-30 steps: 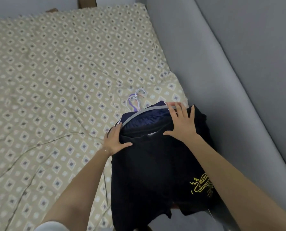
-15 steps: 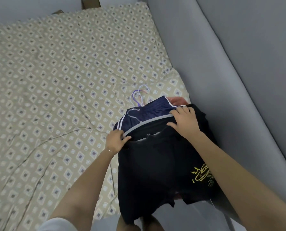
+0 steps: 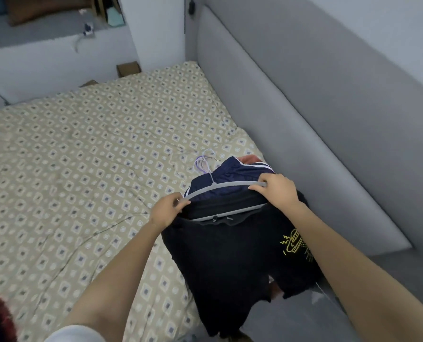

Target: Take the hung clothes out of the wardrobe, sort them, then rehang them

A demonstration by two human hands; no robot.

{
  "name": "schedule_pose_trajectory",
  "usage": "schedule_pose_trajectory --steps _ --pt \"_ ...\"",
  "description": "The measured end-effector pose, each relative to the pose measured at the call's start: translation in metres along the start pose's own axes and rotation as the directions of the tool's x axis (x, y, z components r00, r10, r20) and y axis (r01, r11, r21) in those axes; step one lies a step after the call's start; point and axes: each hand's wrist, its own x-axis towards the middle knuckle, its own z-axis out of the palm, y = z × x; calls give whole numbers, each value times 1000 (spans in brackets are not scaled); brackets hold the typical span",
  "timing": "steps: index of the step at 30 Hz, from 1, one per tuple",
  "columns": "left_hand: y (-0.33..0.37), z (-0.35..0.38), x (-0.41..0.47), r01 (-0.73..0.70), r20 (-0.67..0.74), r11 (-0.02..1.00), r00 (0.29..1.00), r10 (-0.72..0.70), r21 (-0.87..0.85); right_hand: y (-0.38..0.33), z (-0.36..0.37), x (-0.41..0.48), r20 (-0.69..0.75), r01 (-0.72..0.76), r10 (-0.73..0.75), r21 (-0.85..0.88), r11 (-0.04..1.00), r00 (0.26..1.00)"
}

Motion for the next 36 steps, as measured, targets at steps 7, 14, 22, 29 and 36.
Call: schedule_pose_trajectory --steps 7,14,22,29,36 --pt "4 -12 -28 -237 145 971 961 234 4 -16 -11 -107 -124 -248 250 35 968 960" --pt "15 -17 -49 -414 308 910 864 398 -16 -30 -8 -210 -154 -439 453 114 891 878" --pt "77 -6 -83 -547 369 835 787 494 50 -25 -6 -302 -170 -628 659 204 751 733" --pt "106 14 -116 -637 447 770 702 554 45 -22 11 -371 -158 -666 739 341 663 655" --pt "120 41 -172 -736 477 674 613 630 55 -34 39 -458 -203 -714 796 357 602 570"
